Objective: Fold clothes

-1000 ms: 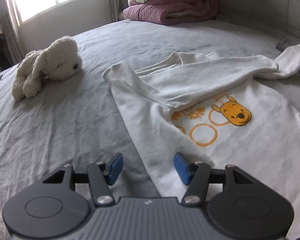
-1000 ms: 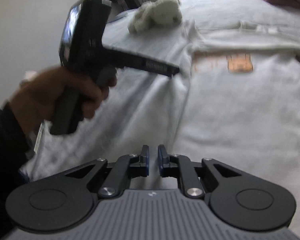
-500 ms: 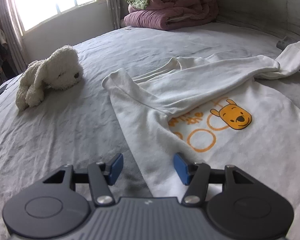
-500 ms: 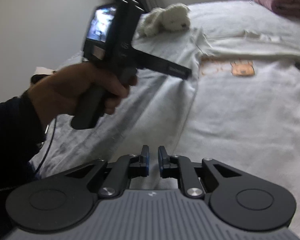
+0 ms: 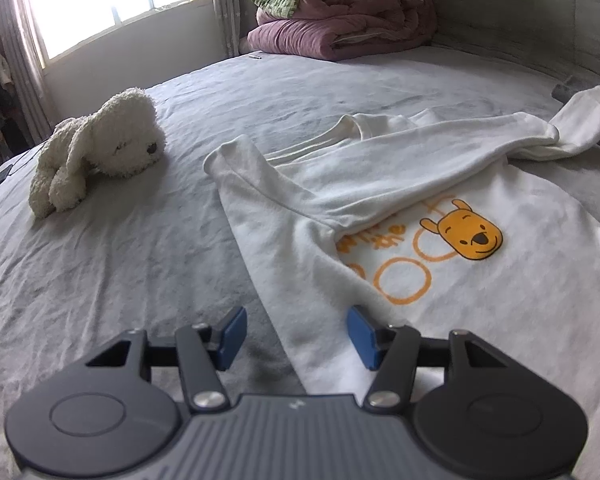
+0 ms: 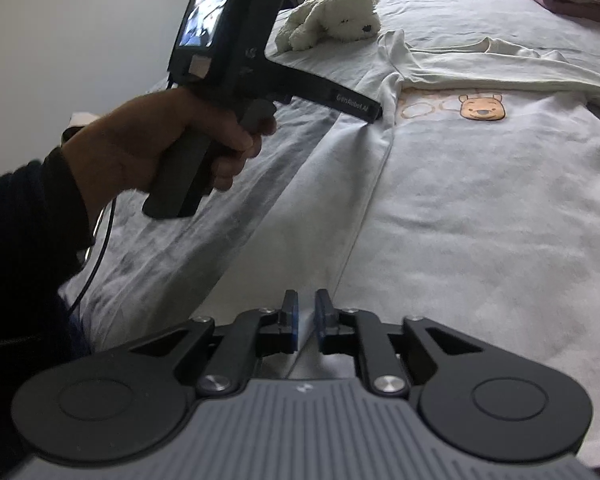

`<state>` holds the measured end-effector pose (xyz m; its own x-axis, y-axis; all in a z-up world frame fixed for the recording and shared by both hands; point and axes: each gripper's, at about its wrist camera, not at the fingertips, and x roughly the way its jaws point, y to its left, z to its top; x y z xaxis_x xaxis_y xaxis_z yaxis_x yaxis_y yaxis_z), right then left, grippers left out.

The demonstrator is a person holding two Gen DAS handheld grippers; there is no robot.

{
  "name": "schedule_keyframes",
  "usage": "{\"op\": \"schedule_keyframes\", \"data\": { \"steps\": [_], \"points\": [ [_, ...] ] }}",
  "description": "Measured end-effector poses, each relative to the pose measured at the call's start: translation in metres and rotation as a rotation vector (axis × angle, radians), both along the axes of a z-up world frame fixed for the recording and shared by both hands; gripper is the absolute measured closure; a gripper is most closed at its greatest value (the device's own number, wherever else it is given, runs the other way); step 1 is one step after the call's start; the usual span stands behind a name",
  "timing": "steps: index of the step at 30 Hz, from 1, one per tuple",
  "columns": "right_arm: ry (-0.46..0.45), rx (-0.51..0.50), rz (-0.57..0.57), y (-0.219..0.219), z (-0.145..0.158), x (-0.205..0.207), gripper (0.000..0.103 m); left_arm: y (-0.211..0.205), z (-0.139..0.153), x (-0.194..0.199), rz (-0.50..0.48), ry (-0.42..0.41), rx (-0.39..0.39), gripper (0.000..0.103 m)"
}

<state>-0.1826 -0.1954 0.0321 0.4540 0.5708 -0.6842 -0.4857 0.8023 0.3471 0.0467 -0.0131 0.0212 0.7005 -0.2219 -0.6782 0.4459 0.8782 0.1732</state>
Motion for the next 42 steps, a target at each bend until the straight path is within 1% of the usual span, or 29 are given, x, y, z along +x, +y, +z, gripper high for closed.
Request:
{"op": "schedule_keyframes", "data": {
  "steps": [6, 10, 14, 15, 17, 20, 21, 23, 24, 25, 27, 28, 29, 30, 31, 33, 35, 36, 39, 41, 42],
  "points": [
    [0.011, -0.014, 0.022, -0.004, 0.0, -0.017, 0.087, 0.006, 0.004, -0.002, -0.022, 0.058, 0.0, 0.045],
    [0.017, -0.01, 0.032, -0.005, 0.003, -0.019, 0.087, 0.009, 0.004, -0.003, -0.027, 0.071, -0.002, 0.045],
    [0.031, -0.005, 0.08, -0.009, 0.004, -0.025, 0.086, 0.012, 0.005, -0.006, -0.044, 0.078, 0.003, 0.045],
    [0.038, 0.001, 0.084, -0.012, 0.004, -0.025, 0.088, 0.012, 0.006, -0.007, -0.058, 0.074, 0.012, 0.045],
    [0.066, 0.052, 0.059, -0.026, 0.006, -0.022, 0.088, 0.013, 0.006, -0.008, -0.064, 0.071, 0.014, 0.045],
    [0.061, 0.137, -0.063, -0.065, 0.018, -0.009, 0.087, 0.013, 0.006, -0.008, -0.064, 0.066, 0.015, 0.045],
    [0.047, 0.151, -0.106, -0.079, 0.022, -0.004, 0.087, 0.012, 0.006, -0.008, -0.064, 0.064, 0.015, 0.045],
    [0.02, 0.146, -0.261, -0.12, 0.03, 0.014, 0.079, 0.012, 0.006, -0.007, -0.053, 0.05, 0.012, 0.045],
    [0.006, 0.142, -0.341, -0.141, 0.034, 0.024, 0.068, 0.012, 0.007, -0.006, -0.044, 0.045, 0.003, 0.045],
    [0.002, 0.138, -0.443, -0.168, 0.038, 0.035, 0.065, 0.011, 0.007, -0.006, -0.045, 0.041, -0.004, 0.045],
    [-0.006, 0.144, -0.633, -0.219, 0.046, 0.057, 0.065, 0.008, 0.007, -0.007, -0.053, 0.034, -0.015, 0.045],
    [-0.012, 0.156, -0.705, -0.241, 0.049, 0.067, 0.062, 0.007, 0.007, -0.007, -0.058, 0.031, -0.021, 0.045],
    [-0.017, 0.179, -0.762, -0.261, 0.05, 0.077, 0.057, 0.005, 0.007, -0.008, -0.062, 0.027, -0.026, 0.045],
    [-0.016, 0.211, -0.815, -0.282, 0.05, 0.088, 0.044, 0.004, 0.006, -0.008, -0.066, 0.024, -0.032, 0.045],
    [-0.005, 0.241, -0.871, -0.301, 0.047, 0.101, 0.035, 0.002, 0.005, -0.009, -0.076, 0.021, -0.022, 0.045],
    [0.024, 0.291, -0.99, -0.333, 0.037, 0.123, 0.035, -0.001, 0.002, -0.01, -0.092, 0.017, -0.003, 0.045],
    [0.058, 0.33, -1.115, -0.361, 0.024, 0.141, 0.035, 0.001, 0.004, -0.009, -0.091, 0.019, -0.011, 0.045],
    [0.07, 0.353, -1.153, -0.369, 0.019, 0.146, 0.035, 0.002, 0.004, -0.008, -0.086, 0.025, -0.022, 0.044],
    [0.07, 0.382, -1.194, -0.381, 0.009, 0.154, 0.035, 0.006, 0.003, -0.004, -0.075, 0.04, -0.045, 0.044],
    [0.042, 0.346, -1.169, -0.38, 0.011, 0.161, 0.035, 0.005, 0.004, -0.005, -0.075, 0.035, -0.044, 0.044],
    [0.028, 0.323, -1.155, -0.377, 0.013, 0.165, 0.04, 0.004, 0.004, -0.005, -0.075, 0.033, -0.043, 0.044]
  ]
}}
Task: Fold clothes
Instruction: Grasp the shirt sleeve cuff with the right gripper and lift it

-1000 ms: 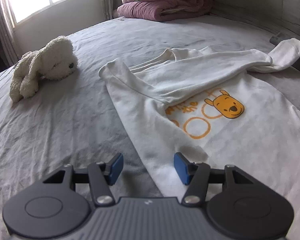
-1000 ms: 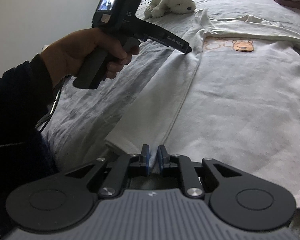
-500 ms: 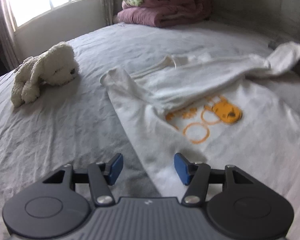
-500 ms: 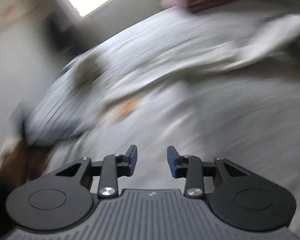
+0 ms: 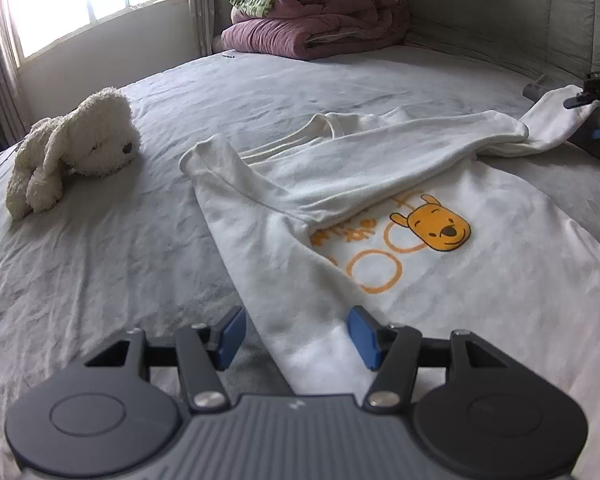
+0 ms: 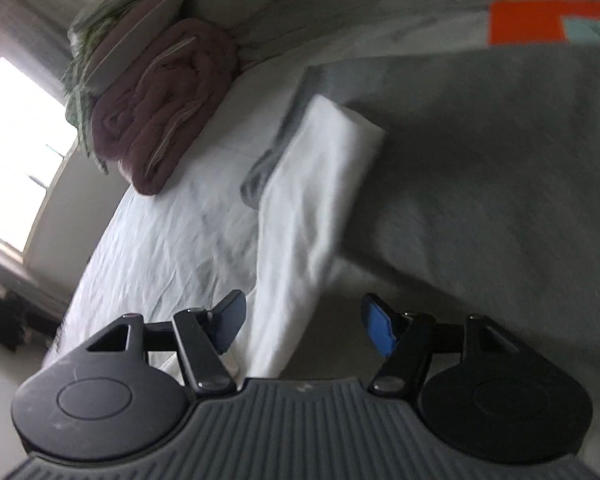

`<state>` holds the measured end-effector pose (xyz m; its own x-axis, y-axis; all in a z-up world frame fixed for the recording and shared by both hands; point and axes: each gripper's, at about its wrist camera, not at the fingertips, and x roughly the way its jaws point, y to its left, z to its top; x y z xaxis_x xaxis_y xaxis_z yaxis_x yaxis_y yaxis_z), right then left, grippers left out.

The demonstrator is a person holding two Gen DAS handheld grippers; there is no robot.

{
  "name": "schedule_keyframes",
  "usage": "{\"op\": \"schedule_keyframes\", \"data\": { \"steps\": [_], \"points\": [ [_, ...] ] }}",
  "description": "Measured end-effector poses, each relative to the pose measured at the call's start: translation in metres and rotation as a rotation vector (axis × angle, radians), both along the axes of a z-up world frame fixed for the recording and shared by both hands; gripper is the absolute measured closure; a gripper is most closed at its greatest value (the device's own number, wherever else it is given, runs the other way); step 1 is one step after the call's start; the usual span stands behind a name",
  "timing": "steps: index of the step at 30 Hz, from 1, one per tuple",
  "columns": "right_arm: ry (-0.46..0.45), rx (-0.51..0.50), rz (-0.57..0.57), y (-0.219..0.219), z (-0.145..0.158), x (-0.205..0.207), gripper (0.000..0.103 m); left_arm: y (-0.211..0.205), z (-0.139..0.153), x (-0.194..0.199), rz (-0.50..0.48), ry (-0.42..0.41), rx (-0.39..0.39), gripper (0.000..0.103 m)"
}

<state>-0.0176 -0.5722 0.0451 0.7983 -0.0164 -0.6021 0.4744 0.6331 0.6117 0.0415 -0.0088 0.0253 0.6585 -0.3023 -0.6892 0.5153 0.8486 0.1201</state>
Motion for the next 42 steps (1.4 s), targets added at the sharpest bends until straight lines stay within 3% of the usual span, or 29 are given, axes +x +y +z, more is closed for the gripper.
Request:
{"op": "schedule_keyframes", "data": {
  "steps": [1, 3, 6, 12, 20, 24, 28, 30, 35, 38, 40, 41, 42],
  "points": [
    [-0.007, -0.028, 0.017, 0.003, 0.003, 0.004, 0.054, 0.0, 0.0, 0.0, 0.001, -0.001, -0.001, 0.044],
    [-0.011, -0.096, 0.045, 0.008, 0.01, 0.01, 0.072, 0.002, 0.001, 0.0, 0.003, 0.0, -0.004, 0.044],
    [-0.032, -0.198, 0.08, 0.022, 0.022, 0.02, 0.082, 0.003, 0.002, 0.0, 0.005, 0.002, -0.009, 0.044],
    [-0.113, -0.389, 0.169, 0.061, 0.056, 0.035, 0.083, 0.008, 0.007, 0.003, 0.024, -0.002, -0.023, 0.044],
    [-0.247, -0.601, 0.384, 0.157, 0.101, 0.065, 0.097, 0.027, 0.016, 0.012, 0.101, 0.017, -0.106, 0.044],
    [-0.165, -0.541, 0.362, 0.16, 0.082, 0.075, 0.094, 0.029, 0.016, 0.012, 0.104, 0.017, -0.106, 0.044],
    [-0.012, -0.514, 0.214, 0.122, 0.045, 0.07, 0.059, 0.03, 0.019, 0.012, 0.105, 0.015, -0.119, 0.044],
    [0.042, -0.451, 0.133, 0.091, 0.032, 0.067, 0.057, 0.03, 0.019, 0.012, 0.106, 0.014, -0.123, 0.044],
    [0.14, -0.275, 0.121, 0.05, 0.009, 0.087, 0.038, 0.031, 0.018, 0.013, 0.109, 0.021, -0.124, 0.044],
    [0.219, -0.345, 0.109, 0.058, 0.005, 0.107, 0.037, 0.031, 0.016, 0.014, 0.111, 0.025, -0.12, 0.044],
    [0.226, -0.4, 0.124, 0.063, 0.001, 0.115, 0.041, 0.031, 0.016, 0.013, 0.11, 0.024, -0.118, 0.044],
    [0.227, -0.426, 0.13, 0.065, -0.002, 0.118, 0.049, 0.031, 0.016, 0.013, 0.108, 0.022, -0.117, 0.044],
    [0.202, -0.422, 0.132, 0.065, -0.001, 0.117, 0.08, 0.031, 0.017, 0.012, 0.108, 0.021, -0.118, 0.044]
  ]
}}
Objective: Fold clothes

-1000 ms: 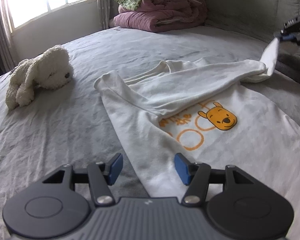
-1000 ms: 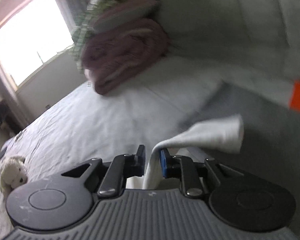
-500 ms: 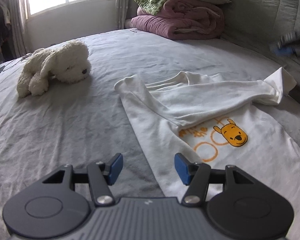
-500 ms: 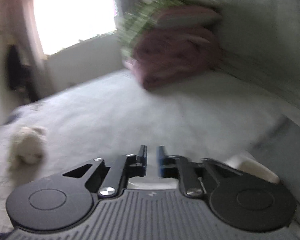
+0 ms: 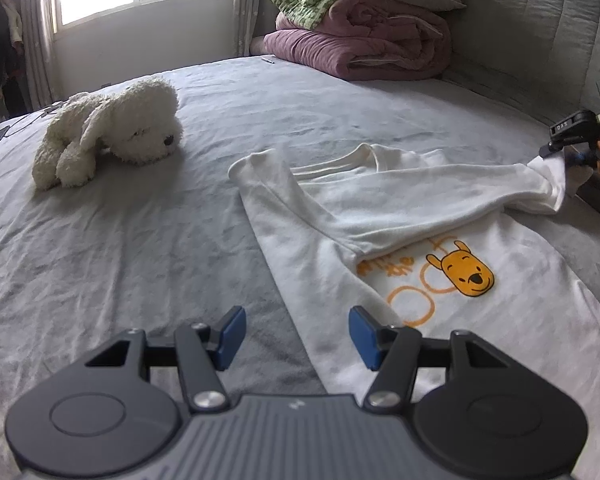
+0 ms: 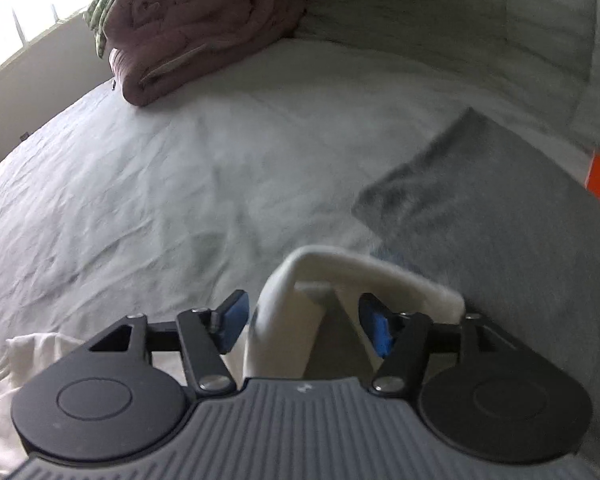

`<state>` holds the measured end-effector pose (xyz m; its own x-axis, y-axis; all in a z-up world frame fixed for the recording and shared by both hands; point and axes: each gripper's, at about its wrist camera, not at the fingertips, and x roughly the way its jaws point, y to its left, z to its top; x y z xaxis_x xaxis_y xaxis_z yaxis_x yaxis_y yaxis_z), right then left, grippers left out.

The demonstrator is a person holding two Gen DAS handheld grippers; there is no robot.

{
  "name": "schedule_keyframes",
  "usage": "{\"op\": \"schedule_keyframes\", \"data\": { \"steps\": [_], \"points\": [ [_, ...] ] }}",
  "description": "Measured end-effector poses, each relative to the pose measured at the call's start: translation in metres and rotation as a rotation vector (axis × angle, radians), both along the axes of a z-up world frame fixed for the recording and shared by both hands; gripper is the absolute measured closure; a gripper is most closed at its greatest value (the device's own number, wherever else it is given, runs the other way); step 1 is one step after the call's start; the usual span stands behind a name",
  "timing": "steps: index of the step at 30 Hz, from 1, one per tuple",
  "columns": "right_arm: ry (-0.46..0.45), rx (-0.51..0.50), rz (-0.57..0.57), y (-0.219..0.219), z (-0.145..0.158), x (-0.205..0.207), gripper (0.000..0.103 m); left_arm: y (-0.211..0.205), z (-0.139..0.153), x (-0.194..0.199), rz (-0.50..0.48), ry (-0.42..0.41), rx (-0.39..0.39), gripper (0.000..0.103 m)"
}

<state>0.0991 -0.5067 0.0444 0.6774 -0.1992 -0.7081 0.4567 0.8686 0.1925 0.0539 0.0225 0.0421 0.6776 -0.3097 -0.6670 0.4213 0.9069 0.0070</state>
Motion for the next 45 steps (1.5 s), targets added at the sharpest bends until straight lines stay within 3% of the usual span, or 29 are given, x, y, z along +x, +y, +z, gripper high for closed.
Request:
{"op": "schedule_keyframes", "data": {
  "steps": [1, 7, 13, 17, 22, 28, 33, 36, 39, 41, 43, 45],
  "points": [
    [-0.028, 0.012, 0.005, 0.001, 0.001, -0.003, 0.097, 0.001, 0.0, 0.0, 0.002, -0.001, -0.002, 0.044],
    [-0.279, -0.018, 0.091, 0.035, 0.043, -0.034, 0.097, 0.004, 0.003, 0.001, 0.017, -0.002, -0.015, 0.044],
    [-0.468, -0.13, 0.343, 0.113, 0.093, -0.041, 0.097, 0.013, 0.007, 0.005, 0.056, 0.002, -0.036, 0.044],
    [-0.528, -0.14, 0.524, 0.174, 0.104, -0.039, 0.097, 0.026, 0.014, 0.009, 0.1, 0.0, -0.076, 0.044],
    [-0.519, -0.041, 0.668, 0.246, 0.088, -0.021, 0.097, 0.061, 0.022, 0.017, 0.23, 0.017, -0.188, 0.045],
    [-0.421, 0.122, 0.727, 0.329, 0.061, -0.011, 0.097, 0.098, 0.024, 0.026, 0.377, 0.051, -0.3, 0.045],
    [-0.31, 0.124, 0.799, 0.377, 0.04, -0.008, 0.097, 0.107, 0.023, 0.029, 0.418, 0.056, -0.317, 0.045],
    [-0.196, -0.021, 0.833, 0.397, 0.022, -0.002, 0.096, 0.107, 0.024, 0.029, 0.415, 0.056, -0.319, 0.045],
    [-0.163, -0.106, 0.878, 0.395, 0.01, -0.009, 0.085, 0.105, 0.024, 0.029, 0.4, 0.056, -0.318, 0.045],
    [-0.155, -0.059, 0.896, 0.386, 0.008, -0.011, 0.08, 0.102, 0.024, 0.029, 0.391, 0.056, -0.316, 0.045],
    [-0.152, -0.005, 0.89, 0.377, 0.013, -0.013, 0.058, 0.099, 0.023, 0.028, 0.381, 0.051, -0.31, 0.045],
    [-0.15, 0.049, 0.883, 0.368, 0.019, -0.015, 0.051, 0.095, 0.023, 0.027, 0.369, 0.043, -0.304, 0.045]
  ]
}}
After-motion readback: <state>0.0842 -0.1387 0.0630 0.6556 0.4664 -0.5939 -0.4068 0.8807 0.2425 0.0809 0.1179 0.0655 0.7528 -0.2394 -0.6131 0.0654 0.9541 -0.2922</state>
